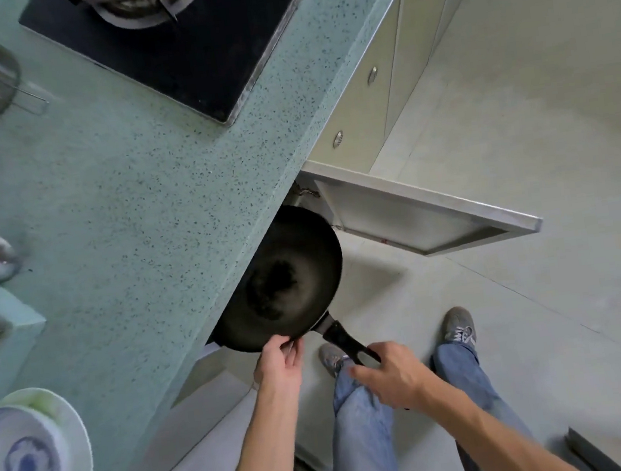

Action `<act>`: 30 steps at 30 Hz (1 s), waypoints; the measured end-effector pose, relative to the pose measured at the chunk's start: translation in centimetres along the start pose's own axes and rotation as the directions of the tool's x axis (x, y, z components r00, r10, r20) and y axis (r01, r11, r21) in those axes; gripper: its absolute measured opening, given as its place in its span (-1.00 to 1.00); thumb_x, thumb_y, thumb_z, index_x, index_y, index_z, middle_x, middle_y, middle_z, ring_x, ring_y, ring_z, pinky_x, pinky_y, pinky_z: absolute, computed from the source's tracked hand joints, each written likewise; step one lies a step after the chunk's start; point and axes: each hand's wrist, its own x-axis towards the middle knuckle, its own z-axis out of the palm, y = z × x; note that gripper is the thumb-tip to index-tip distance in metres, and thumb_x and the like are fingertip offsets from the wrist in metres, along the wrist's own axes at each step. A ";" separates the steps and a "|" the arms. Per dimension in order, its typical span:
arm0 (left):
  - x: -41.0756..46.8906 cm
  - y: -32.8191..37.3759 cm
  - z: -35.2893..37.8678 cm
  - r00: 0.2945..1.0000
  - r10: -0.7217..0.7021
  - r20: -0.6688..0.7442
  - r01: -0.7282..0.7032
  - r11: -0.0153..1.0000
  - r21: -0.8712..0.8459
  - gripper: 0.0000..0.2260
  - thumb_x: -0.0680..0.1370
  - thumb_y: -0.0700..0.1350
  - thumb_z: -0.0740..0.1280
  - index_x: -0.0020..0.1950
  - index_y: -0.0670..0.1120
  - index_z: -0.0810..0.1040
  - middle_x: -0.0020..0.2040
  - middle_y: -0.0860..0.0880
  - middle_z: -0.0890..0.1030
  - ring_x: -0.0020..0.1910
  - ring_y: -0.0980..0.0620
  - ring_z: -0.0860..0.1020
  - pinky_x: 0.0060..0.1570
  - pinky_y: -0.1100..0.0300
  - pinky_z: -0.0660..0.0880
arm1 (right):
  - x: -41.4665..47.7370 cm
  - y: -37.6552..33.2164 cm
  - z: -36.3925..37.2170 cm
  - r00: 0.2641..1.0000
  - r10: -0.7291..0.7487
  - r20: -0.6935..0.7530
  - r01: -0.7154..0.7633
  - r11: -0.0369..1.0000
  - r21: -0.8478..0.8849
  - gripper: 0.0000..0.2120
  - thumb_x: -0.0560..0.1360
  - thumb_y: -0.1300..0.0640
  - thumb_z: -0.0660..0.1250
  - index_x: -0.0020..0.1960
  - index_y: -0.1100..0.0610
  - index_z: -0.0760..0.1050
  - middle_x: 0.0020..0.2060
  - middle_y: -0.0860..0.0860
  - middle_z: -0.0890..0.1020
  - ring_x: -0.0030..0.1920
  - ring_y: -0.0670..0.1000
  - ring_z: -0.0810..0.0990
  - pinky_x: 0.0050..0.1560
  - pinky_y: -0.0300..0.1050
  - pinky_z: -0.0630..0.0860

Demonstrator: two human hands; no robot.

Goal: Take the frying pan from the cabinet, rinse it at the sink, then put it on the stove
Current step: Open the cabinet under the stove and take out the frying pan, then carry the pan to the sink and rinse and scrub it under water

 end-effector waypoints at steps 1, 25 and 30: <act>-0.8 -0.8 -0.5 1.000 -0.009 -0.004 0.009 1.000 0.006 -0.93 0.51 -0.39 0.27 -0.03 -0.31 0.50 0.15 -0.32 0.55 -0.10 -0.12 0.58 -0.06 0.10 0.56 | -1.2 0.7 -0.3 1.000 0.007 0.013 -0.008 1.000 0.015 -0.81 0.48 0.04 0.32 -0.21 0.14 0.44 -0.41 0.11 0.54 -0.53 0.05 0.50 -0.50 -0.13 0.47; -19.9 -12.7 -5.6 0.982 0.166 0.094 -0.154 0.980 -0.124 -0.57 0.38 -0.44 0.41 0.23 -0.25 0.51 -0.03 -0.28 0.65 -0.24 -0.12 0.67 -0.37 0.12 0.65 | -19.5 7.3 -5.5 0.964 -0.188 -0.189 0.094 0.903 -0.419 -0.77 0.45 0.02 0.32 -0.19 0.19 0.42 -0.33 0.05 0.50 -0.42 0.07 0.45 -0.48 -0.16 0.34; -22.1 -13.4 -8.5 0.950 0.242 0.195 -0.248 0.969 0.003 -0.52 0.39 -0.31 0.51 0.23 -0.06 0.46 -0.03 -0.24 0.67 -0.13 -0.17 0.66 -0.09 0.00 0.65 | -23.0 10.2 -4.5 0.957 -0.180 -0.226 0.088 0.927 -0.365 -0.80 0.38 0.07 0.30 -0.26 0.22 0.44 -0.37 0.13 0.56 -0.46 0.06 0.48 -0.47 -0.10 0.43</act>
